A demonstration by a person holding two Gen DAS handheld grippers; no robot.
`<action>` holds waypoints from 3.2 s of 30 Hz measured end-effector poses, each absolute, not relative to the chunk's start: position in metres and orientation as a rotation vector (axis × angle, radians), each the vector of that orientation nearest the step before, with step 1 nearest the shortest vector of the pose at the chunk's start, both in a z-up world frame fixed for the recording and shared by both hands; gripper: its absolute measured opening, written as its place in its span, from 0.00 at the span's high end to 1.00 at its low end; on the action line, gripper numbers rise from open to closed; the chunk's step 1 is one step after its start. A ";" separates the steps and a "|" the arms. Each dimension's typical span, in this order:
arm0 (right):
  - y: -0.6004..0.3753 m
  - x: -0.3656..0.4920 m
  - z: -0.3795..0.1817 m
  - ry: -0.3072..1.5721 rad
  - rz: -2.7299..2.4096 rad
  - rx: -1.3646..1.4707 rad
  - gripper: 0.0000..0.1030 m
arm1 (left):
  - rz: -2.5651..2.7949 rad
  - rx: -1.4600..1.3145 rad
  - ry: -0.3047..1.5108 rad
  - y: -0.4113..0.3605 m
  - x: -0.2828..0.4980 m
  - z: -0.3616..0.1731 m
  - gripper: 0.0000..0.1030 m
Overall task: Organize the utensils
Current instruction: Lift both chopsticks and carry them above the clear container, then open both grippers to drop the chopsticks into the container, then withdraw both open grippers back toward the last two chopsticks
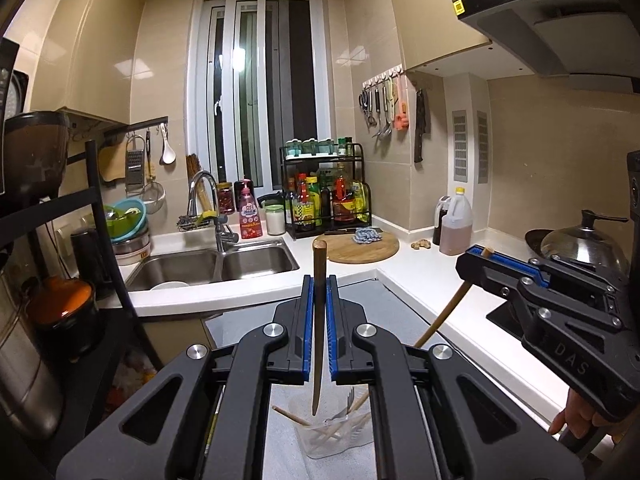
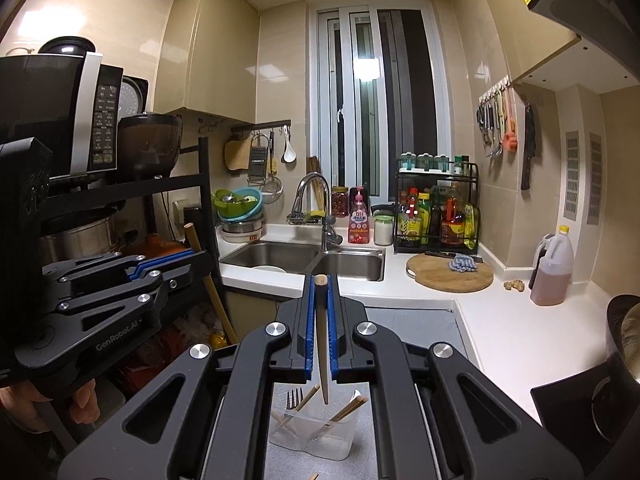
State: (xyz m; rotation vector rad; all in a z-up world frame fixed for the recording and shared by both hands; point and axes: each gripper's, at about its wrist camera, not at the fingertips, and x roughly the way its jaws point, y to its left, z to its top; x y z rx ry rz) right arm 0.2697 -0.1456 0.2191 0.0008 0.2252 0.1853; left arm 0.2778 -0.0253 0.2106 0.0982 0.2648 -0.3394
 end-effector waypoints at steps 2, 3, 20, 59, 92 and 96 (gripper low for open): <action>-0.145 0.278 0.212 0.239 0.185 0.002 0.94 | -0.342 0.091 0.279 -0.025 0.286 0.205 0.94; -0.145 0.282 0.209 0.244 0.184 0.003 0.94 | -0.342 0.090 0.285 -0.025 0.290 0.202 0.94; -0.148 0.316 0.165 0.321 0.169 0.014 0.94 | -0.317 0.095 0.387 -0.027 0.333 0.154 0.94; -0.132 0.099 0.041 0.445 0.039 0.016 0.18 | -0.115 0.005 0.568 0.008 0.119 0.048 0.09; -0.121 0.060 -0.029 0.574 0.041 0.014 0.18 | -0.024 -0.033 0.665 0.024 0.064 -0.020 0.09; -0.113 0.068 -0.047 0.594 0.060 -0.002 0.18 | -0.010 -0.027 0.664 0.027 0.065 -0.021 0.09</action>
